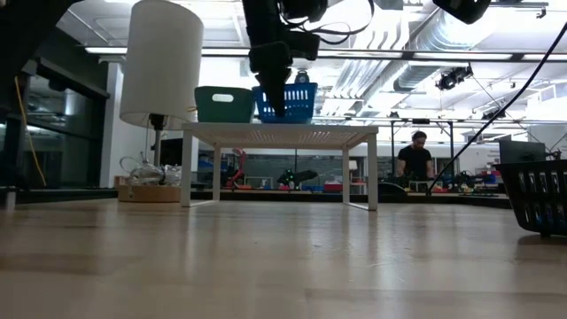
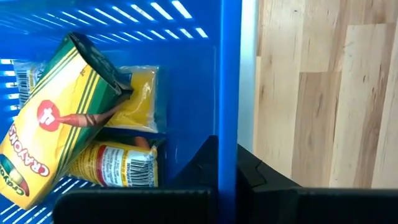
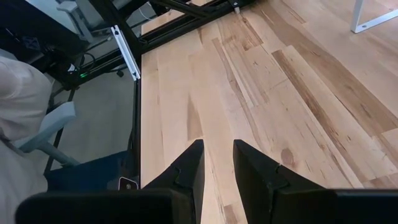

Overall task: Pick & Place Office Desk Supplies
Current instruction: Put the blue bin with yellow crayon box on the shelf

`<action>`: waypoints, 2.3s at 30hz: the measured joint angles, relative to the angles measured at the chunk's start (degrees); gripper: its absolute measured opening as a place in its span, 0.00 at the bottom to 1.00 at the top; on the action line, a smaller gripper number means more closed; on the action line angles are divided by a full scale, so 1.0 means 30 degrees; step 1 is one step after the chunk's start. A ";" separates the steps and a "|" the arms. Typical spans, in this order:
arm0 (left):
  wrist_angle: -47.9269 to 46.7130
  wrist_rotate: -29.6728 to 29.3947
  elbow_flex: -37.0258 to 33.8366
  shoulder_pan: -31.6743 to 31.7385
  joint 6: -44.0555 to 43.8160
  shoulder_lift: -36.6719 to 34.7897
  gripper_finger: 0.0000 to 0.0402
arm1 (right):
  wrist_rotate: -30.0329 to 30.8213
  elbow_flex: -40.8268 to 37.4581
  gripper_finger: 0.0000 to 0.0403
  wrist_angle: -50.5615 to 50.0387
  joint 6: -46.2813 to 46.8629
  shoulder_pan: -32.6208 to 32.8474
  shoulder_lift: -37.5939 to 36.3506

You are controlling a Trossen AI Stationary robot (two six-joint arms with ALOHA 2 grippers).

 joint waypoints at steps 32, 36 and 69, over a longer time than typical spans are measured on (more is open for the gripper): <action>-0.0621 -0.0065 0.0000 0.0357 0.0249 0.0000 0.00 | 0.0000 0.0000 0.18 -0.0007 0.0000 0.0000 0.0000; -0.0621 -0.0051 0.0000 0.0342 0.0301 0.0000 0.03 | 0.0000 0.0000 0.18 -0.0012 0.0000 0.0002 0.0000; -0.0445 -0.0167 0.0066 0.0270 0.0715 -0.0661 0.14 | 0.0000 0.0000 0.18 -0.0027 0.0000 0.0003 0.0000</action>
